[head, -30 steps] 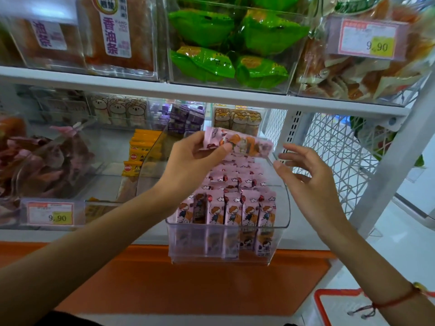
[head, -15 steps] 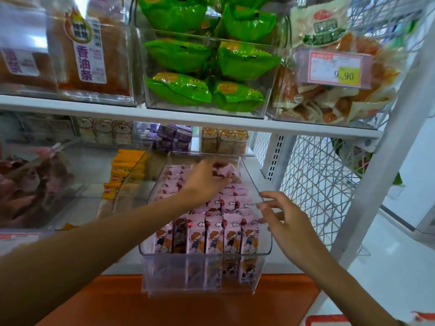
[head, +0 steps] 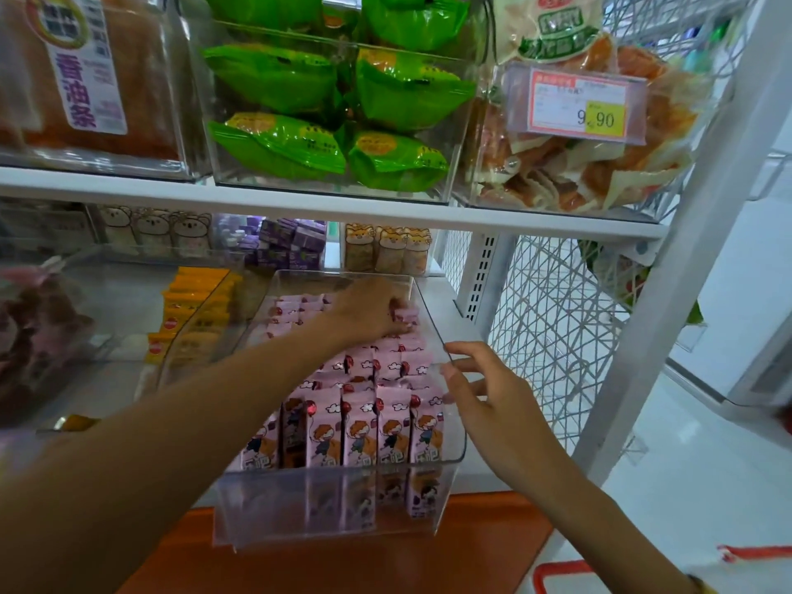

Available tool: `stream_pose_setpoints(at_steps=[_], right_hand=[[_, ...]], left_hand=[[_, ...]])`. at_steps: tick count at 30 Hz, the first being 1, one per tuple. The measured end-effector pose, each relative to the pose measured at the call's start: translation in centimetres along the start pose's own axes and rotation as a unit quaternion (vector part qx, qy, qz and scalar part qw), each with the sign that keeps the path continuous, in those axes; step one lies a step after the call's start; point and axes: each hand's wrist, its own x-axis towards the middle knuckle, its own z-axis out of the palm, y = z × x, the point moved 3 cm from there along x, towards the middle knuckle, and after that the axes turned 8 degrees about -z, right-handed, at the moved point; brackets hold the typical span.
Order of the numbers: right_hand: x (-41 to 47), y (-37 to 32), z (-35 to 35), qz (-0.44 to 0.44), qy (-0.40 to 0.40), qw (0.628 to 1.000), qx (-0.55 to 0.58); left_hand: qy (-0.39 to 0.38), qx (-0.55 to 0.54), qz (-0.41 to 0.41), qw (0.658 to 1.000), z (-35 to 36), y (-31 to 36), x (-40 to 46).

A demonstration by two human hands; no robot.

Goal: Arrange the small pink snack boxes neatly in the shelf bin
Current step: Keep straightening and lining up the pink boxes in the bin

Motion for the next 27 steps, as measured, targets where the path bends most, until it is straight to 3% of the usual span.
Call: stream_pose_setpoints(at_steps=[7, 9, 13, 18, 23, 27], right_hand=[[0.2, 0.0, 0.0, -0.018, -0.013, 1.000, -0.015], [0.1, -0.1, 0.0, -0.023, -0.018, 0.999, -0.020], [-0.1, -0.1, -0.1, -0.029, -0.024, 0.999, -0.032], [-0.2, -0.1, -0.1, -0.024, -0.030, 0.999, -0.033], [-0.2, -0.3, -0.2, -0.015, -0.030, 0.999, -0.026], [0.0, -0.9, -0.6, -0.013, -0.012, 0.999, -0.045]], left_hand=[[-0.110, 0.019, 0.017, 0.994, 0.6, -1.1, -0.1], [-0.094, 0.022, 0.016, 0.995, 0.4, -0.9, -0.2], [0.014, -0.009, 0.038, 0.999, -0.9, 0.0, -0.6], [-0.067, 0.051, 0.066, 0.994, -0.3, 1.1, -0.6], [-0.050, -0.032, 0.036, 0.998, -0.8, 1.5, -1.2], [0.058, -0.220, -0.018, 0.974, -2.8, 2.2, -3.4]])
